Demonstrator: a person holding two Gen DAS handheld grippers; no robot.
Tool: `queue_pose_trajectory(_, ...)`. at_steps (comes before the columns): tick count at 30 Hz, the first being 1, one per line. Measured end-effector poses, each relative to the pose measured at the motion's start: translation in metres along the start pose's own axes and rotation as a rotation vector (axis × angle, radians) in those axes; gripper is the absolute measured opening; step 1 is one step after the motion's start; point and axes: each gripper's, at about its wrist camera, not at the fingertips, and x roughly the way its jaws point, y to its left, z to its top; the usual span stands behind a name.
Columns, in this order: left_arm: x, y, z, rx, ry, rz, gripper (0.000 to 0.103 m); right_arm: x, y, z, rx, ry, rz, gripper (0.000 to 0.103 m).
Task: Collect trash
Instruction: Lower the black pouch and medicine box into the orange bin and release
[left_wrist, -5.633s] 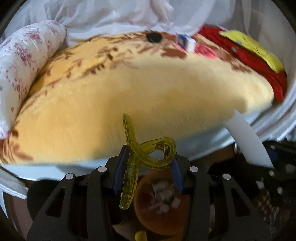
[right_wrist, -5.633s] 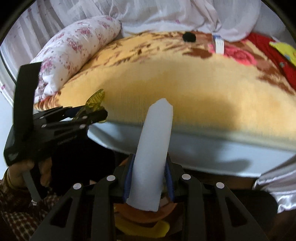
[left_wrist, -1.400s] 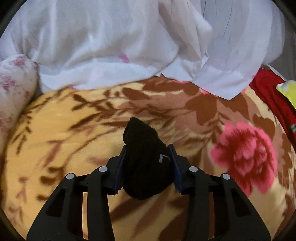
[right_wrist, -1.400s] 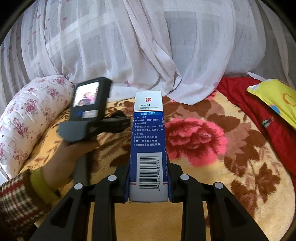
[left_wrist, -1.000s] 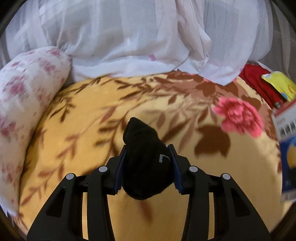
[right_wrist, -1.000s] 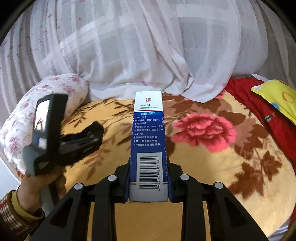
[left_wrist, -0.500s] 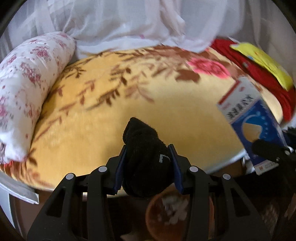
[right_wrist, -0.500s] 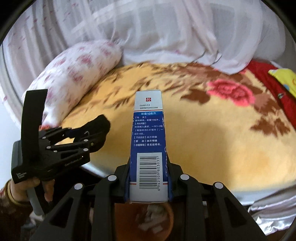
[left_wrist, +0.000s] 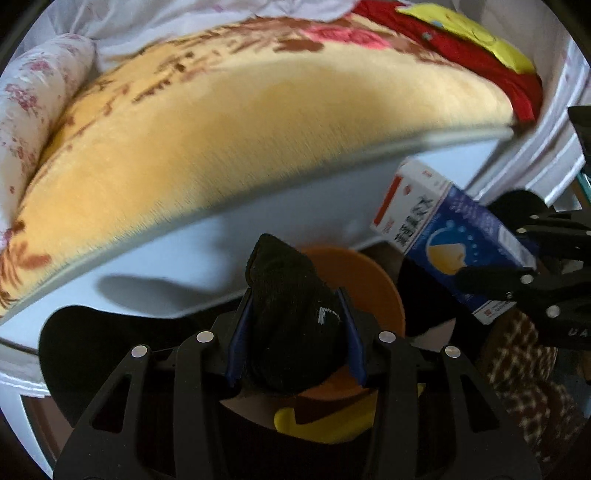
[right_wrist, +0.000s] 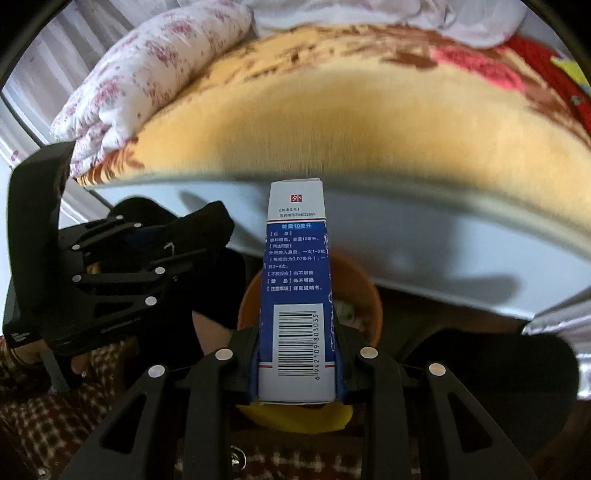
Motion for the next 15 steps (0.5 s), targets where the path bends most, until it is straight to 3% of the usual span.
queue_pose_trajectory(6,0.01,-0.008,-0.01,0.025,0.05,-0.027,0.042,0.021,0.002,-0.014,-0.002,0.076,0.005,0.029)
queue_pose_trajectory(15,0.009,-0.003,-0.018,0.011,0.053,-0.013,0.044,0.027,-0.001,-0.014,0.008,0.087,-0.019,0.029)
